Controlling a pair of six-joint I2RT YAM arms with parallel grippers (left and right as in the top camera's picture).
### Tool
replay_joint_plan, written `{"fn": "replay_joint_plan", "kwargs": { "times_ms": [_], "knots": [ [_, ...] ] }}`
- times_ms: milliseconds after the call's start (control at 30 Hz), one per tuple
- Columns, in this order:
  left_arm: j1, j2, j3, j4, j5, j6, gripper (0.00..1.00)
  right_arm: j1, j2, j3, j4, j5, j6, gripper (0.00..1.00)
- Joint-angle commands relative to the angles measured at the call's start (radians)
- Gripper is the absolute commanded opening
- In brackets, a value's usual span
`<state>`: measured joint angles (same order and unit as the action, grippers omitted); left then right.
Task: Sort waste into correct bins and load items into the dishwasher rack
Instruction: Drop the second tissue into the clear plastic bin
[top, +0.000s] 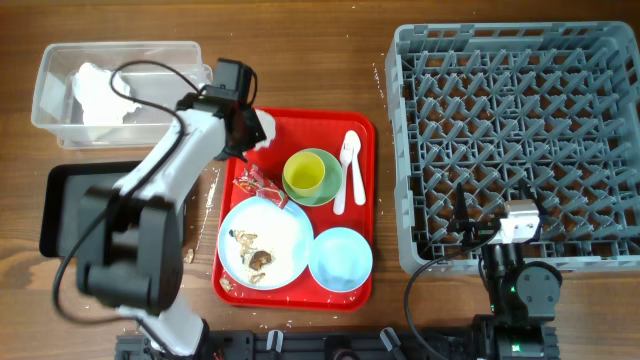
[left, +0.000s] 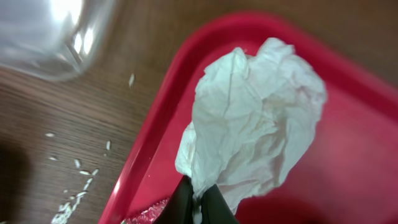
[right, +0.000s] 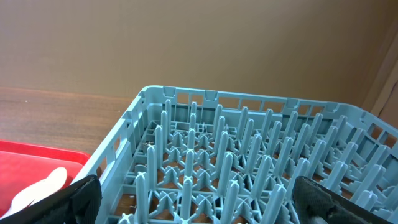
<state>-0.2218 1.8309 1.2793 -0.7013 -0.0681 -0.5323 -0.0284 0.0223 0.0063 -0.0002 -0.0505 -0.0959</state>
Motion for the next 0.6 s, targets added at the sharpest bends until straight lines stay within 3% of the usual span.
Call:
{"fn": "replay_joint_plan", "kwargs": {
  "times_ms": [0,233,333,433,467,533,567],
  "knots": [
    [0.006,-0.135,0.029,0.045,-0.078,0.001,0.04,-0.006,-0.005,-0.001,0.003,0.013,-0.009,1.00],
    [0.100,-0.254,0.029,0.157,-0.123,-0.016,0.04,-0.006,-0.005,-0.001,0.003,0.013,-0.009,1.00],
    [0.186,-0.243,0.029,0.170,-0.198,-0.121,0.04,-0.006,-0.005,-0.001,0.003,0.013,-0.009,1.00],
    [0.258,-0.227,0.029,0.189,-0.210,-0.150,0.08,-0.006,-0.005,-0.001,0.003,0.013,-0.009,1.00],
    [0.285,-0.219,0.029,0.198,-0.210,-0.154,0.15,-0.006,-0.005,-0.001,0.003,0.013,-0.009,1.00],
    [0.328,-0.207,0.029,0.213,-0.210,-0.153,0.42,-0.006,-0.005,-0.001,0.003,0.013,-0.009,1.00],
    [0.344,-0.202,0.029,0.213,-0.210,-0.153,0.49,-0.006,-0.005,-0.001,0.003,0.013,-0.009,1.00]
  ]
}}
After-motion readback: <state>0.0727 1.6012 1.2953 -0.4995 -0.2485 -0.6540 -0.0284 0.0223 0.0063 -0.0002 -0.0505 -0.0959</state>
